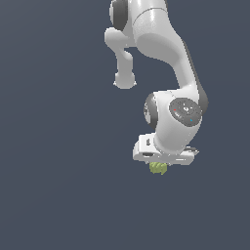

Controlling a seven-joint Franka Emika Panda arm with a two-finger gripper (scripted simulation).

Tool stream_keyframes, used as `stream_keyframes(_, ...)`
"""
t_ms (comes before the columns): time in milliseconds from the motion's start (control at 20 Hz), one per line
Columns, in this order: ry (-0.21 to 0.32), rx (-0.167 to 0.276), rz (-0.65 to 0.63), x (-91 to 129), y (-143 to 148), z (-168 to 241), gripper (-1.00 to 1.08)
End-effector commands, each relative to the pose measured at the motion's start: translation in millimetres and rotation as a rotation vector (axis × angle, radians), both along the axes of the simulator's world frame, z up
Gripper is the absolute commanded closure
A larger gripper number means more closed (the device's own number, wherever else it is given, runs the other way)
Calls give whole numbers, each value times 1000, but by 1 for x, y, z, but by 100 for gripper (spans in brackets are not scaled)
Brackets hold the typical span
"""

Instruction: Pick up the object and move it to a goal position.

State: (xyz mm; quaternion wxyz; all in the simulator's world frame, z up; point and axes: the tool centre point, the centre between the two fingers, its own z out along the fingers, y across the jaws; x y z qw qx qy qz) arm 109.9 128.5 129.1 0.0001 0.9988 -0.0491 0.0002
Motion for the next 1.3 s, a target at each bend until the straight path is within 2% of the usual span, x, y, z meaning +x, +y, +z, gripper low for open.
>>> stream_keyframes(0, 0, 0, -1, 6, 20, 12, 108)
stream_keyframes(300, 0, 0, -1, 17, 56, 33, 108)
stream_keyframes(550, 0, 0, -1, 24, 75, 44, 108)
stream_keyframes(1250, 0, 0, -1, 31, 90, 53, 108)
